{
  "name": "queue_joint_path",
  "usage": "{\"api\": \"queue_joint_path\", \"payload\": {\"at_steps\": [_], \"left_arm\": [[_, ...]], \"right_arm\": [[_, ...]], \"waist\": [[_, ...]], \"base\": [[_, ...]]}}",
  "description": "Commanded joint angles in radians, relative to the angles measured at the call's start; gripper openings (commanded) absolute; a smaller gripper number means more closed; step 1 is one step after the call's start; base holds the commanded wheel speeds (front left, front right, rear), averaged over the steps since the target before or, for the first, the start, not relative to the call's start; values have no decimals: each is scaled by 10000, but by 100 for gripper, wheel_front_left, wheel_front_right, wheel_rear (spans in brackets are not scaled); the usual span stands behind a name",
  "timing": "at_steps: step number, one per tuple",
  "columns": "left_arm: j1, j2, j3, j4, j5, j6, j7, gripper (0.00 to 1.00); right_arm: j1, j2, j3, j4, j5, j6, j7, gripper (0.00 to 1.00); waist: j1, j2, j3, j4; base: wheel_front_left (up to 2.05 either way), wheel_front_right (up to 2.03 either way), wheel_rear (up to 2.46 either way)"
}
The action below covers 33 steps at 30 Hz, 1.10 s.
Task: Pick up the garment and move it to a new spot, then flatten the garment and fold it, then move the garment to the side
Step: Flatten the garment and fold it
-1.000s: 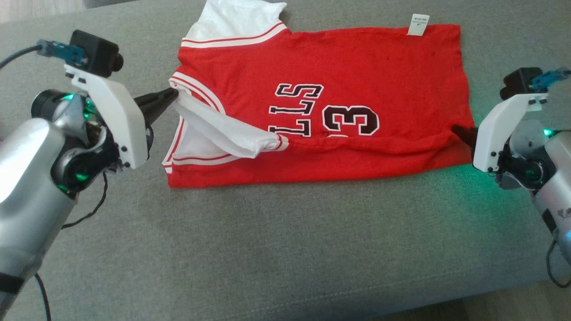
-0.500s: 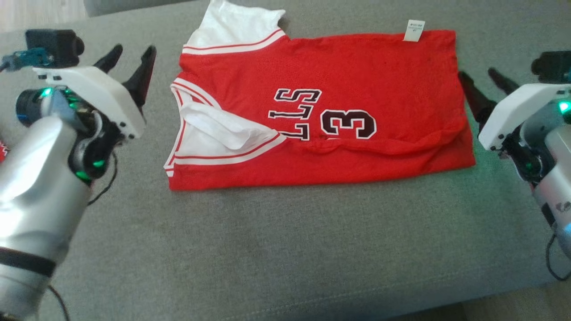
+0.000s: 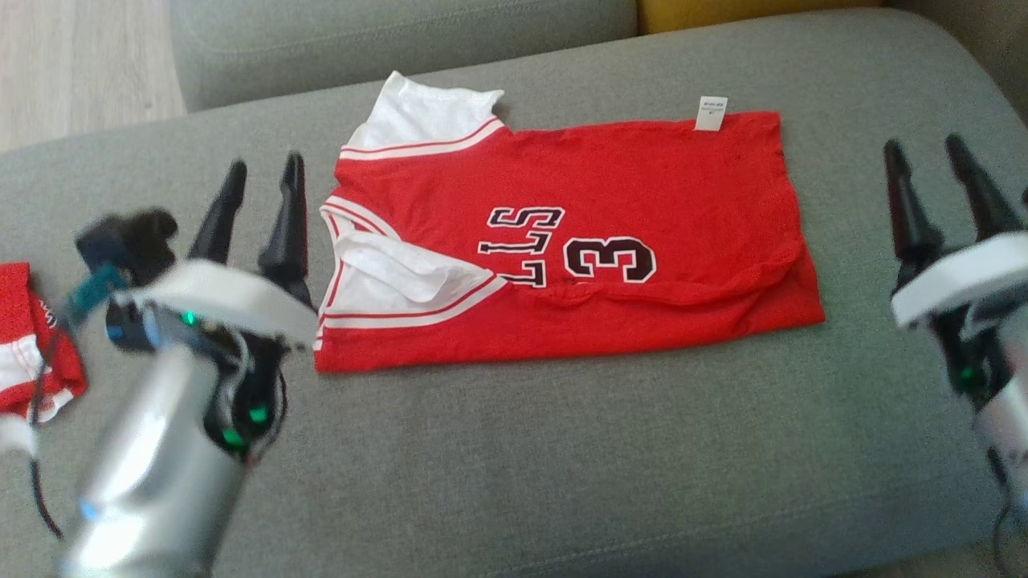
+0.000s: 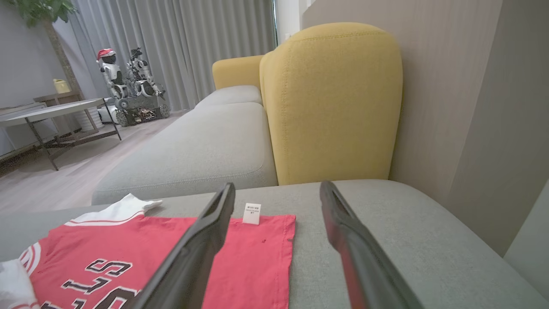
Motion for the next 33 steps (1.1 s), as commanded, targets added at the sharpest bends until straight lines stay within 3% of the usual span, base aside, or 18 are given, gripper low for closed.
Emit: {"api": "queue_joint_path", "payload": {"at_steps": [1,6,10,16,23,33], "left_arm": [[119,11,684,-487,341,102,-116,100],[1695,-807,1229,-675,1543,119,-118,100],[2274,-1168,1174,-123,2306,88,-118,100],[2207,-1236,1054,1028,3079,454,-119,100],[1430,-1033,1124,2780,3618,1499,222,100],[636,-972,777,4288,3757,1453,1068,100]], "right_arm": [[504,138,-257,-599,-502,-9,-112,100],[2297,1134,-1894,-1991,-1975,-9,-115,100],[3292,1818,-2566,-2768,-2815,-9,-116,100],[3770,2274,-2868,-3410,-3361,-9,13,100],[3920,2550,-2961,-4070,-3634,-9,308,100],[3936,2728,-3035,-4384,-3684,-9,310,100]], "waist": [[0,-1,-111,-38],[0,-1,-328,-138],[0,-1,-395,-282],[0,-1,-352,-557],[0,-1,-135,-944],[0,-1,229,-1377]], "base": [[0,0,0],[0,0,0],[0,0,0],[0,0,0],[0,0,0],[0,0,0]]}}
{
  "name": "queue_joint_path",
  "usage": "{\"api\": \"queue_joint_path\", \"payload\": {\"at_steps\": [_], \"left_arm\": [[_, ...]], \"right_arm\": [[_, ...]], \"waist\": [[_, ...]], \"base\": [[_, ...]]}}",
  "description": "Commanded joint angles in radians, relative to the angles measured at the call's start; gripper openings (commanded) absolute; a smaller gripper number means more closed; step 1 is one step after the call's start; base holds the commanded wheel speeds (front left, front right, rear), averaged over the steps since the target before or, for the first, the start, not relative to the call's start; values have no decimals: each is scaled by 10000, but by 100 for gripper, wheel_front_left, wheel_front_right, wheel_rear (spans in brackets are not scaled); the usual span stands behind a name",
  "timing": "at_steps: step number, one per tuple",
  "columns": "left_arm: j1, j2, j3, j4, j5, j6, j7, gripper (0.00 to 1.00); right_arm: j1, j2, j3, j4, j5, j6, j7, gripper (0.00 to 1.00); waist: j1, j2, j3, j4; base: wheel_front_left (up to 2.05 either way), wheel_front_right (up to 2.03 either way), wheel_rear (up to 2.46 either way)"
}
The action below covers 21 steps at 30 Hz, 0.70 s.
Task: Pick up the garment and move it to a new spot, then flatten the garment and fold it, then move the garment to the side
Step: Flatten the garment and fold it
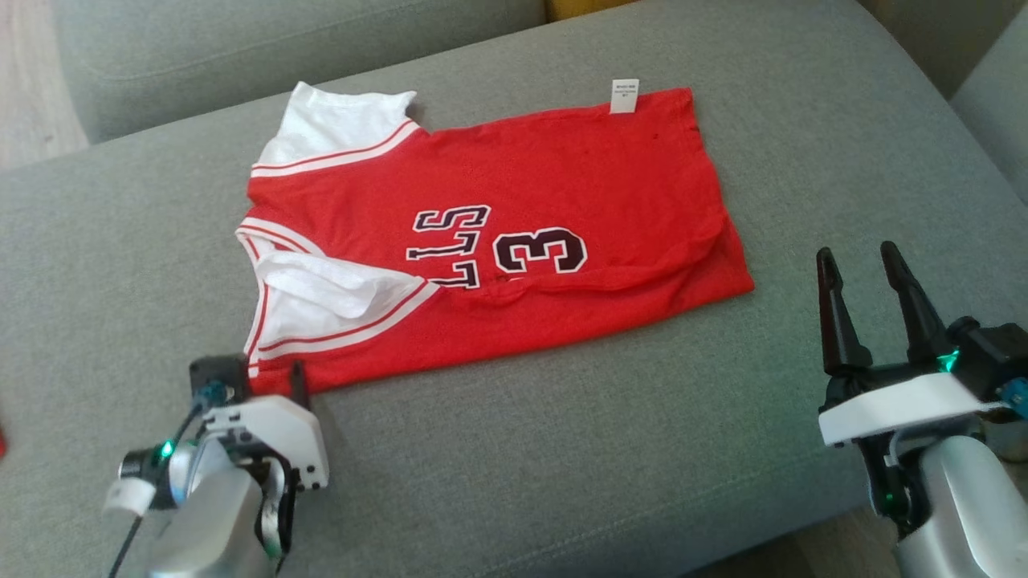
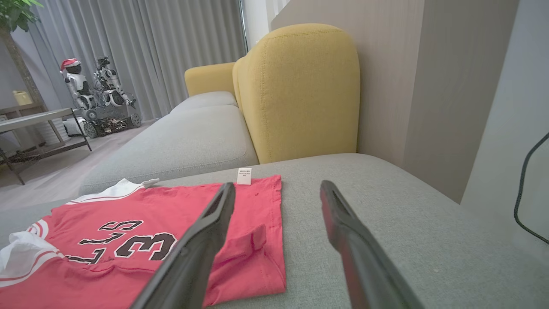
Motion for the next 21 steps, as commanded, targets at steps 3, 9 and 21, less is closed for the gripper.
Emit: {"api": "queue_joint_path", "payload": {"at_steps": [3,9,21], "left_arm": [[-684,299,100,238,195,-76,315,100],[-977,271,-229,804,246,-446,811,31],[-1295,214,-244,470,202,-485,-262,0]], "right_arm": [[-89,99,130,-402,-116,-9,-56,100],[-134,138,25,-433,-165,-9,-87,100],[-233,511,-169,-54,-194,-9,474,100]], "waist": [[0,-1,90,-106],[0,-1,124,-149],[0,-1,83,334]], "base": [[0,0,0],[0,0,0],[0,0,0]]}}
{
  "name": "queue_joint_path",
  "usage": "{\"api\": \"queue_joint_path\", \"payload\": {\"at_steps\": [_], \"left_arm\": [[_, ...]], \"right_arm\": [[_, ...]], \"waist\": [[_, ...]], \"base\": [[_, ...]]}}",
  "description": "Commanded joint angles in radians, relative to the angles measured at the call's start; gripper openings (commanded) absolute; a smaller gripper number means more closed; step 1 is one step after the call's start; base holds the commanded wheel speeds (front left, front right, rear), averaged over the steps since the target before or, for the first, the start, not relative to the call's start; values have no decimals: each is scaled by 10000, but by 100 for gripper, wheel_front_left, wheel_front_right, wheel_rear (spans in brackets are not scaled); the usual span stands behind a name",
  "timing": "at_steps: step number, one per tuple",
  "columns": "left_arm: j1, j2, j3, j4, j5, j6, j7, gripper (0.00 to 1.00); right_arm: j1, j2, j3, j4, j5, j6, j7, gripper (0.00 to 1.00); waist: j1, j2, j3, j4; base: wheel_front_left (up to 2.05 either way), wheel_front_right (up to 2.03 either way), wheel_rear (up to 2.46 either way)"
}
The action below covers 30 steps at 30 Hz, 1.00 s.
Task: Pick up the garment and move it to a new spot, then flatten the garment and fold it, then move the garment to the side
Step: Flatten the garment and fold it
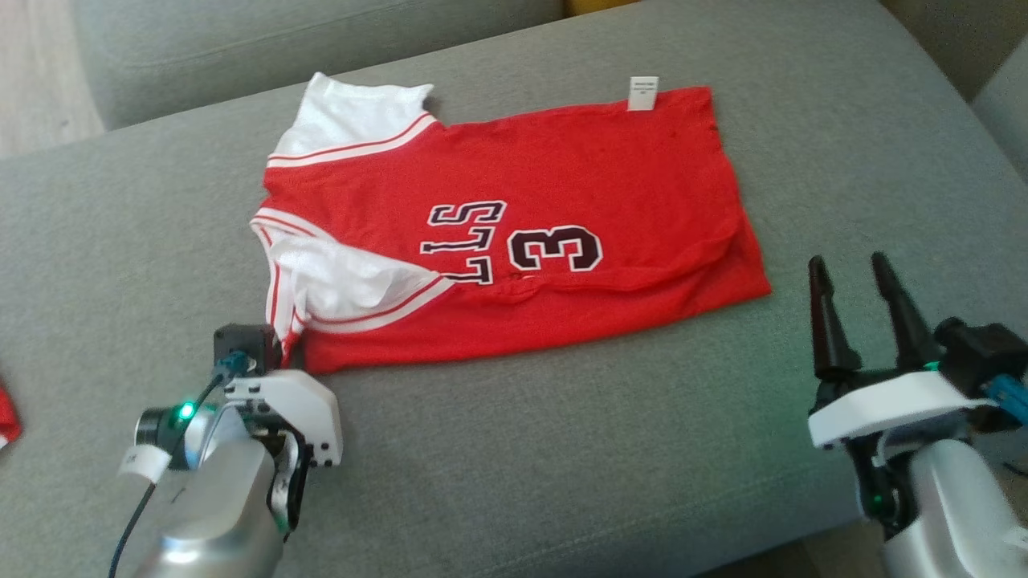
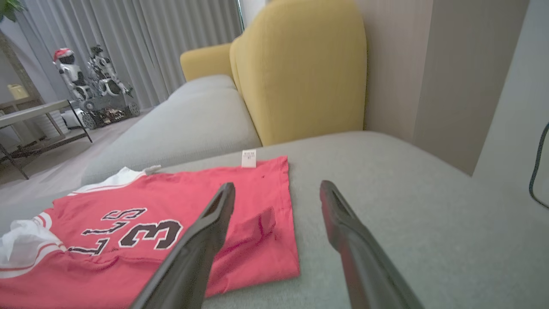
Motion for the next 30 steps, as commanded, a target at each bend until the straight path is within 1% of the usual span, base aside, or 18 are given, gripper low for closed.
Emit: {"api": "queue_joint_path", "payload": {"at_steps": [1,3,6,8,11,15,19,24,30], "left_arm": [[-373,317,390,-450,-3,189,-400,0],[-383,330,399,-590,17,229,-526,0],[-379,370,442,-1109,117,436,-842,0],[-328,374,400,-1495,208,477,-958,0],[-224,385,322,-2094,336,488,-1054,0],[-67,338,160,-2732,437,412,-1095,0],[2,271,-71,-3078,522,323,-1091,0],[5,236,-220,-3211,546,317,-1020,0],[7,283,-252,-3158,490,340,-984,0]], "right_arm": [[-266,241,14,12,18,-9,322,100],[-323,351,-108,189,25,-9,518,100],[-572,632,-438,739,-48,-9,995,100],[-796,793,-704,1138,-64,-9,1225,100],[-1209,972,-1302,1867,-13,-9,1576,100],[-1875,1049,-2097,2961,-78,-9,1954,100],[-2596,1057,-2245,4080,127,-9,2115,100],[-3265,1059,-2041,5149,308,-9,2209,100],[-3713,1060,-2068,6055,-74,-9,2271,100]], "waist": [[0,0,5,196],[0,0,19,268],[0,0,92,508],[0,0,170,675],[0,0,320,910],[0,0,568,1219],[0,0,836,1469],[0,0,1002,1615],[0,0,999,1639]], "base": [[0,0,0],[0,0,0],[0,0,0],[0,0,0],[0,0,0],[0,0,0],[0,0,0],[0,0,0],[0,0,0]]}}
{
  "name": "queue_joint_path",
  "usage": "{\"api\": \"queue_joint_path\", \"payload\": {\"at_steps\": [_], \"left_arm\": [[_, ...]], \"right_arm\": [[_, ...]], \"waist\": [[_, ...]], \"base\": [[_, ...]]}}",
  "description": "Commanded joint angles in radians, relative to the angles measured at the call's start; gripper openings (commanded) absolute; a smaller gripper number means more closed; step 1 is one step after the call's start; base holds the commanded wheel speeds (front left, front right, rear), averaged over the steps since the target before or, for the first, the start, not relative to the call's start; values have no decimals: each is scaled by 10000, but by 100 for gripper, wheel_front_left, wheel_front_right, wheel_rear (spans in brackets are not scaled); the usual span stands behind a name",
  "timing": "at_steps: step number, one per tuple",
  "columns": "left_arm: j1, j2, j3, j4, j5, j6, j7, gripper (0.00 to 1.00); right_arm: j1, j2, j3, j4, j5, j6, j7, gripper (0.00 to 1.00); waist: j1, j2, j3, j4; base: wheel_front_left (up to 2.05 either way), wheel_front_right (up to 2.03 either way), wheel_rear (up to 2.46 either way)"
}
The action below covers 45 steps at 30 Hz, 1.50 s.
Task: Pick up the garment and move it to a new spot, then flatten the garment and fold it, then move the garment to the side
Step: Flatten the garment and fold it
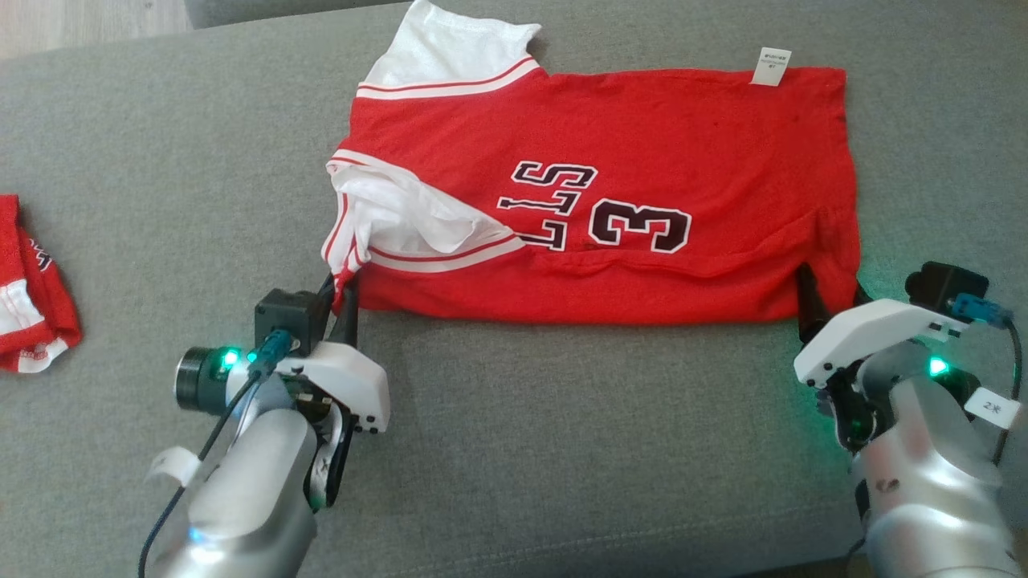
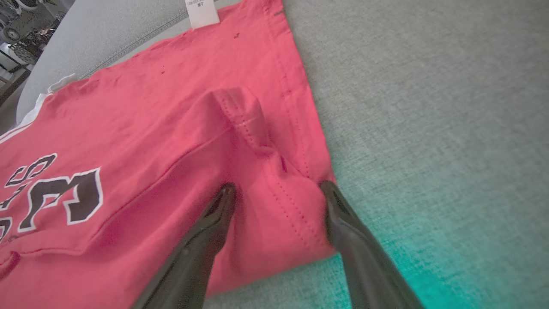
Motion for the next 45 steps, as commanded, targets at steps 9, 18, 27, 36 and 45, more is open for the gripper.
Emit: {"api": "queue_joint_path", "payload": {"at_steps": [9,18,27,36,45], "left_arm": [[-208,323,378,-95,-99,100,-77,0],[-119,328,275,91,-149,111,-69,0],[473,482,270,551,-365,144,-26,0],[1745,660,328,555,-734,133,-80,0],[2838,947,163,-731,-1035,76,577,0]], "right_arm": [[-607,-135,-610,893,-1453,-9,-390,100],[-779,-15,-303,1506,-1398,-9,-369,0],[-384,-244,265,1635,-889,-9,-613,0],[946,-587,618,995,123,-9,-466,0],[2577,-1101,711,-1057,903,-9,855,0]], "waist": [[0,0,-141,-82],[0,0,-356,-117],[0,0,-1058,-78],[0,0,-2048,145],[0,0,-2303,77]], "base": [[0,0,0],[0,0,0],[0,0,0],[0,0,0],[0,0,0]]}}
